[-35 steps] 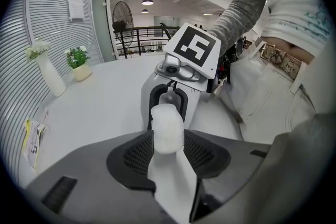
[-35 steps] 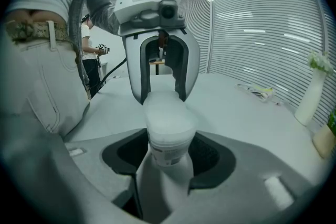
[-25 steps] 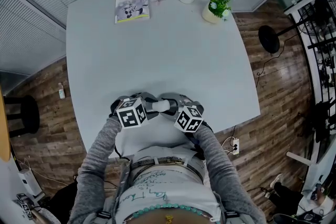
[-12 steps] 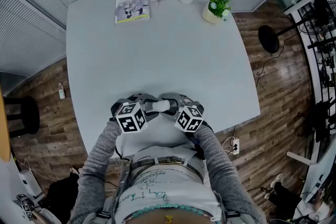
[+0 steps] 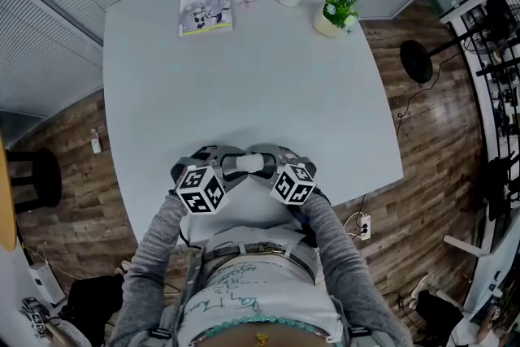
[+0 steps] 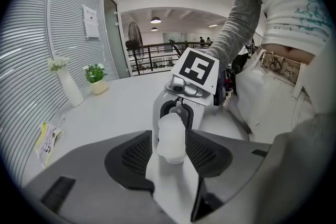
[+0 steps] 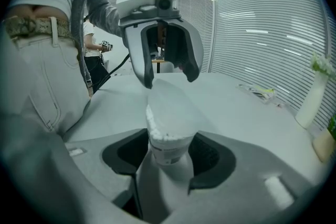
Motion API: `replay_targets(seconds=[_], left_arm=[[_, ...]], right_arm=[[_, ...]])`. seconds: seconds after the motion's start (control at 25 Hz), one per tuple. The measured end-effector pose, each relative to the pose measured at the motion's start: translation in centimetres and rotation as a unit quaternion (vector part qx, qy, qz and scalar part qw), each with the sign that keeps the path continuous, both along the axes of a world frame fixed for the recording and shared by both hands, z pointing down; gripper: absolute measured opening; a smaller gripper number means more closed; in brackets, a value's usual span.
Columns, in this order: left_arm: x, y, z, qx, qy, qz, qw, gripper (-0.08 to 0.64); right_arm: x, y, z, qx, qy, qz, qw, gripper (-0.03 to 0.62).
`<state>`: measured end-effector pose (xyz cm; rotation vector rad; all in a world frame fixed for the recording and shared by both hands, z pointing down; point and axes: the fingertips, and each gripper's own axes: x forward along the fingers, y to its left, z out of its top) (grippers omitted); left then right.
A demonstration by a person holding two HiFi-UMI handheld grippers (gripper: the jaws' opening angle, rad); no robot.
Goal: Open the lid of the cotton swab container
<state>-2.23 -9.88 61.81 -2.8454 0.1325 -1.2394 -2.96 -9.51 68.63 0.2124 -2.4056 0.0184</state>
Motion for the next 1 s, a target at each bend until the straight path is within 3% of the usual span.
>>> replay_targets(seconds=[0.16, 0.36, 0.52, 0.8, 1.0], left_arm=[[-0.1, -0.5, -0.8, -0.001, 0.014, -0.009, 0.9999, 0.183], [-0.2, -0.3, -0.9, 0.026, -0.008, 0.006, 0.9996, 0.175], [-0.4, -0.8, -1.3, 0.045, -0.002, -0.015, 0.9989, 0.168], [-0.3, -2.7, -1.8, 0.047, 0.02, -0.054, 0.9972, 0.068], [-0.2, -4.3, -1.6, 0.033, 0.025, -0.083, 0.9957, 0.04]], right_arm=[[0.1, -0.1, 0.1, 0.001, 0.001, -0.001, 1.0, 0.238], [0.1, 0.1, 0.3, 0.002, 0.004, -0.002, 1.0, 0.235], [0.3, 0.1, 0.5, 0.009, 0.013, -0.004, 1.0, 0.224], [0.3, 0.2, 0.6, 0.007, 0.013, -0.006, 1.0, 0.221], [0.2, 0.2, 0.5, 0.005, 0.013, -0.004, 1.0, 0.221]])
